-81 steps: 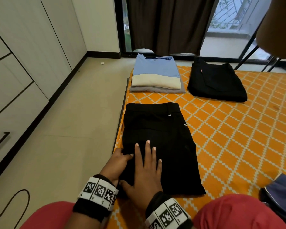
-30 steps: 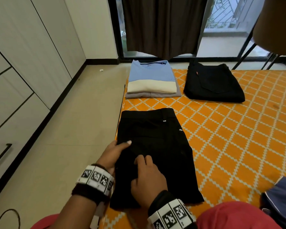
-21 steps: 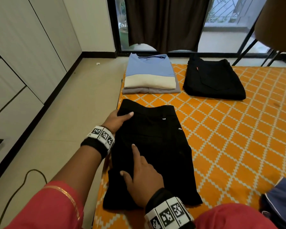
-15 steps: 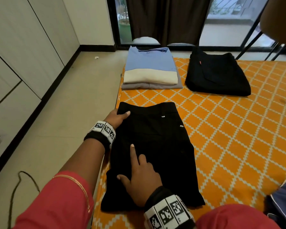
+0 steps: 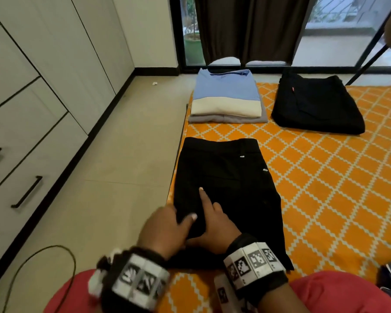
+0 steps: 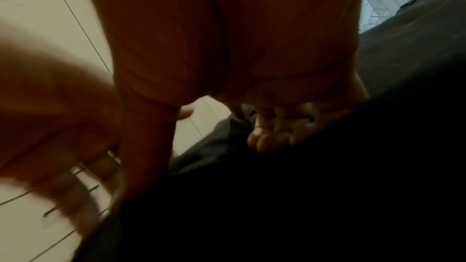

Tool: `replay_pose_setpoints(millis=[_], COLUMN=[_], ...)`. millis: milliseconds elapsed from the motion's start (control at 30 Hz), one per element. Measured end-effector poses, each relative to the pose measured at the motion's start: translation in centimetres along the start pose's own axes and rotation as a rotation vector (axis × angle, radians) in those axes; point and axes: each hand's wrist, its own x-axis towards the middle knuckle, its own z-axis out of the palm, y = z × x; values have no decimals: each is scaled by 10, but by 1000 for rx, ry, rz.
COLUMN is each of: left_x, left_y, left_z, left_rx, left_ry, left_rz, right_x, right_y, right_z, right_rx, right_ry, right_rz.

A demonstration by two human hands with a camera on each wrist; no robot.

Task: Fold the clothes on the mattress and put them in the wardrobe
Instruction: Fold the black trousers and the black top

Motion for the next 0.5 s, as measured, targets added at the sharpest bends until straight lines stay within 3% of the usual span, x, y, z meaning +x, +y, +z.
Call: replay_pose_setpoints(millis=[67, 133, 300, 400, 500], left_x=[-26, -30, -24, -25, -11], left_y=[-4, -3, -2, 0, -8], left_z=[28, 41, 39, 38, 40], left_rx=[20, -38, -197, -416, -477], left_ry=[-30, 33, 277, 257, 130], left_rz=[-69, -82, 130, 190, 22], right_x=[-6, -11, -16, -17, -16], right_y=[-1, -3, -7, -6, -5], right_z=[-4, -7, -13, -16, -15], right_rx=[27, 23, 36, 57, 19], right_ry=[2, 12, 16, 47, 37], right_rz=[-37, -65, -84, -112, -101])
